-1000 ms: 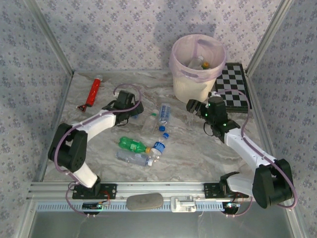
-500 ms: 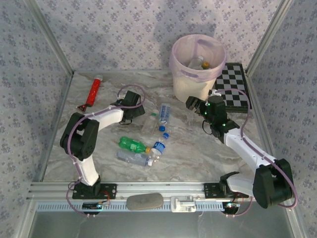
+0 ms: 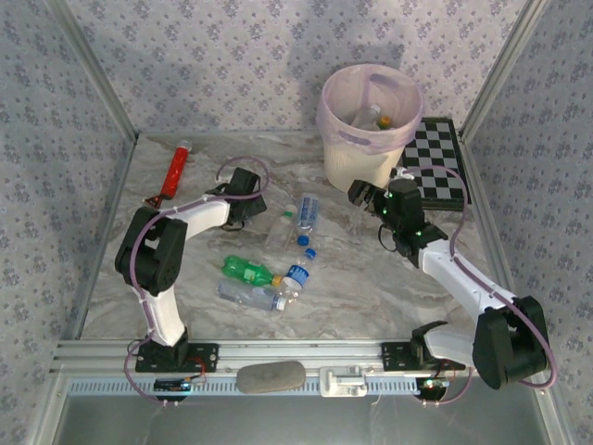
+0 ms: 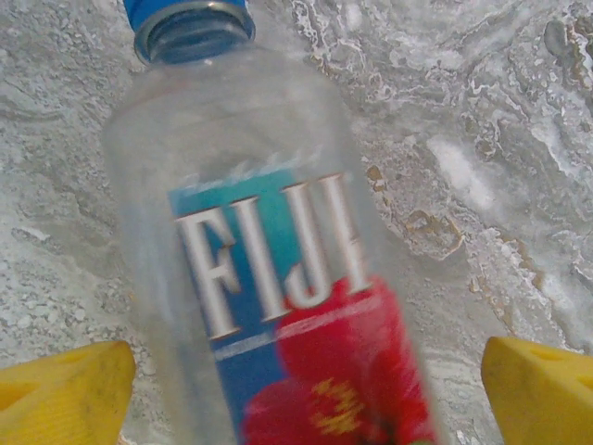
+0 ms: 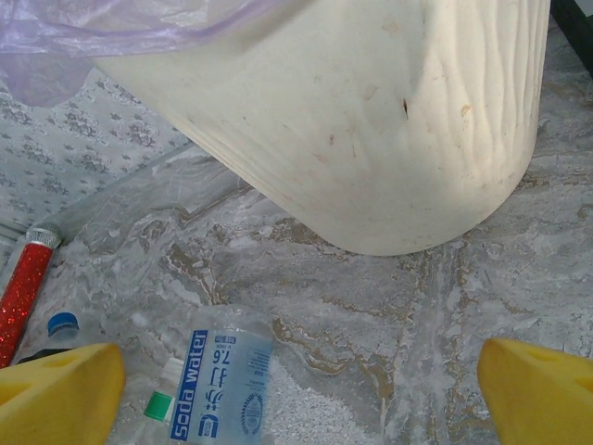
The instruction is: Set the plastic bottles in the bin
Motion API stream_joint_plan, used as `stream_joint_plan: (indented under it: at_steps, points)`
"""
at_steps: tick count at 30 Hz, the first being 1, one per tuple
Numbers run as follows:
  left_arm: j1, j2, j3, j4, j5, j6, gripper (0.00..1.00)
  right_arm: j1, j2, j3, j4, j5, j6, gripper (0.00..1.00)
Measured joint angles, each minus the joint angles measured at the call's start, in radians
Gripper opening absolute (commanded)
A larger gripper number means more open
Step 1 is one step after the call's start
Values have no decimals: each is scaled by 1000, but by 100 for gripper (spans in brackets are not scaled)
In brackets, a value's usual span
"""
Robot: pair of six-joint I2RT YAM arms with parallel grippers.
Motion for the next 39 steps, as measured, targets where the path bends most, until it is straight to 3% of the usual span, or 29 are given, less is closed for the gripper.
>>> stream_joint_plan:
  at_steps: [11, 20, 25, 32, 39]
  points:
    - [3, 5, -30, 23, 1, 19, 62, 2, 2, 0, 0, 3, 0, 99]
    - [11, -8, -73, 80, 9, 37, 45, 11, 15, 8, -1, 3, 0, 99]
    - [25, -52, -122, 114, 56, 75, 41, 16, 17, 17, -3, -1, 0, 99]
    - [27, -245, -177, 177, 169, 185, 40, 38, 61, 77, 2, -65, 2, 99]
    - [-38, -428, -235, 326, 288, 290, 40, 104, 160, 175, 39, -193, -8, 99]
